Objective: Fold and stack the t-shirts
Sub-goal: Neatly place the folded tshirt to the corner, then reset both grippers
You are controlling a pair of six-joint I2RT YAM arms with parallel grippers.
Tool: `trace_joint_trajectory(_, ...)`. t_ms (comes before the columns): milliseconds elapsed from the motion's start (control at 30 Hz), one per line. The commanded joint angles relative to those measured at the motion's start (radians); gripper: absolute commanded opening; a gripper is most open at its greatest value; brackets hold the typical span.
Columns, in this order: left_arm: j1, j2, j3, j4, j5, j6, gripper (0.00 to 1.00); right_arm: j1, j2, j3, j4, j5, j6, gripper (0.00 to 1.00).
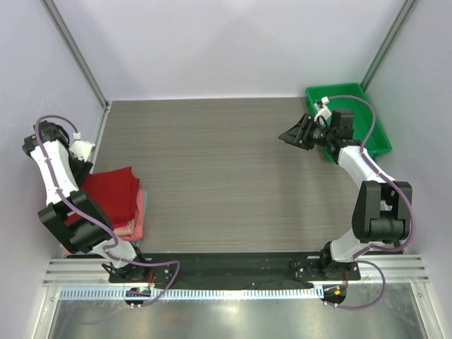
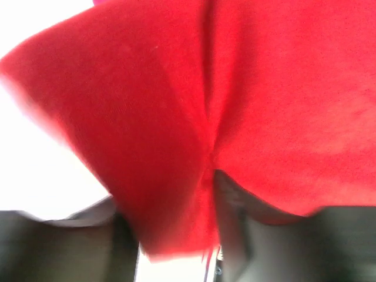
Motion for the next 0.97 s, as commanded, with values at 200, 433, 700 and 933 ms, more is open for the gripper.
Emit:
trace_joint_trajectory(200, -0.29, -0.165, 0.219, 0.207, 0.076, -0.194, 0.67, 0.005, -0.044, 0.012, 0.029, 0.035, -0.073, 0.52)
trace_joint_trajectory(433, -0.563, -0.213, 0.171, 0.455, 0.196, -0.557, 1.0, 0.032, -0.078, -0.002, -0.075, 0.168, -0.289, 1.0)
trace_joint_trajectory(700, -0.684, -0.091, 0.116, 0.541, 0.338, -0.884, 1.0, 0.194, -0.182, 0.02, -0.195, 0.734, -0.36, 1.0)
trace_joint_trajectory(933, -0.7, 0.021, 0.174, 0.566, 0.351, -0.895, 1.0, 0.206, -0.173, 0.04, -0.209, 0.845, -0.414, 1.0)
